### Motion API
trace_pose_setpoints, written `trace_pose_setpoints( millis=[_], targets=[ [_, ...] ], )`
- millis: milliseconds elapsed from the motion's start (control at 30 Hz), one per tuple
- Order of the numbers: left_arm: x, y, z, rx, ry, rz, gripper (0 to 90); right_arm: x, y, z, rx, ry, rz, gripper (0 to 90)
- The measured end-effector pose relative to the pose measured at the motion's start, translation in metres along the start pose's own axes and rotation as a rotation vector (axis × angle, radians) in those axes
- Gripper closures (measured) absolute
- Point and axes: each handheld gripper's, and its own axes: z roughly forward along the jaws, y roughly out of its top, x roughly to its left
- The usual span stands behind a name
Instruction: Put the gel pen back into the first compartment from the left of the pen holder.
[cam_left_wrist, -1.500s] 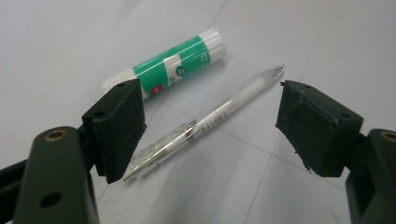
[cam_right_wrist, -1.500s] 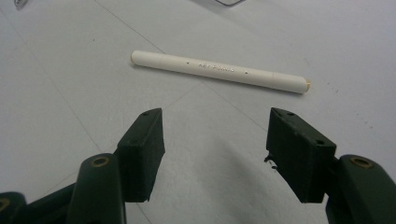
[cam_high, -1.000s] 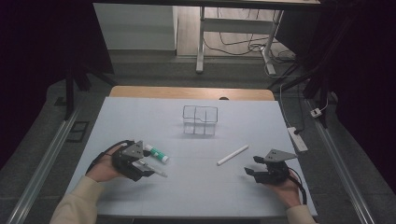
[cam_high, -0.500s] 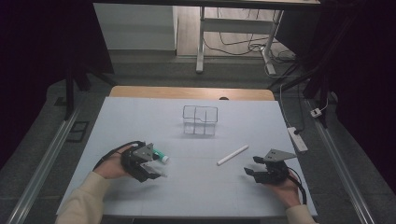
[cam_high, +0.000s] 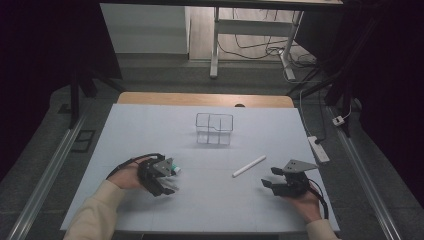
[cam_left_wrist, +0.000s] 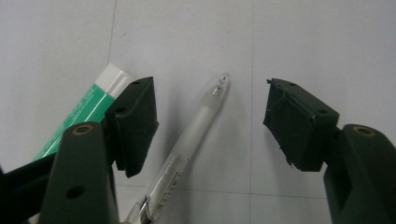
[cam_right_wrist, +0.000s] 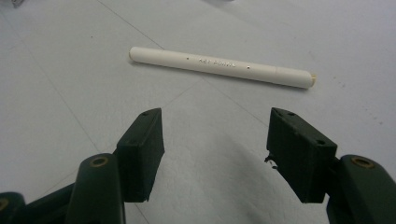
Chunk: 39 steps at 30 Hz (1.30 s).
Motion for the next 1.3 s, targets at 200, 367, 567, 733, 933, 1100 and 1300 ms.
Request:
trace_pose_setpoints(
  millis=[200, 367, 567, 733, 933, 1100, 1300],
  targets=[
    [0.005, 0.0, 0.004, 0.019, -0.015, 0.014, 41.2, 0.0, 0.0, 0.0, 0.004, -0.001, -0.004, 35.4],
    [0.007, 0.0, 0.008, 0.03, -0.029, 0.029, 48.1, 0.0, 0.0, 0.0, 0.004, -0.002, -0.003, 35.4],
    [0.007, 0.003, 0.011, 0.071, -0.051, 0.082, 57.0, 0.001, 0.001, -0.001, -0.01, -0.012, -0.011, 35.7],
    [0.003, 0.005, 0.011, 0.083, -0.06, 0.122, 67.6, 0.0, 0.0, -0.001, -0.009, -0.014, -0.012, 35.7],
    [-0.001, 0.005, 0.01, 0.081, -0.067, 0.169, 80.0, 0.001, 0.0, 0.0, -0.003, -0.015, -0.017, 35.7],
    [-0.001, 0.003, 0.01, 0.071, -0.066, 0.191, 80.6, 0.001, 0.0, -0.001, -0.008, -0.013, -0.015, 35.6],
    [-0.002, 0.005, 0.009, 0.088, -0.061, 0.175, 80.8, 0.001, 0.001, -0.002, -0.009, -0.014, -0.016, 35.6]
  ],
)
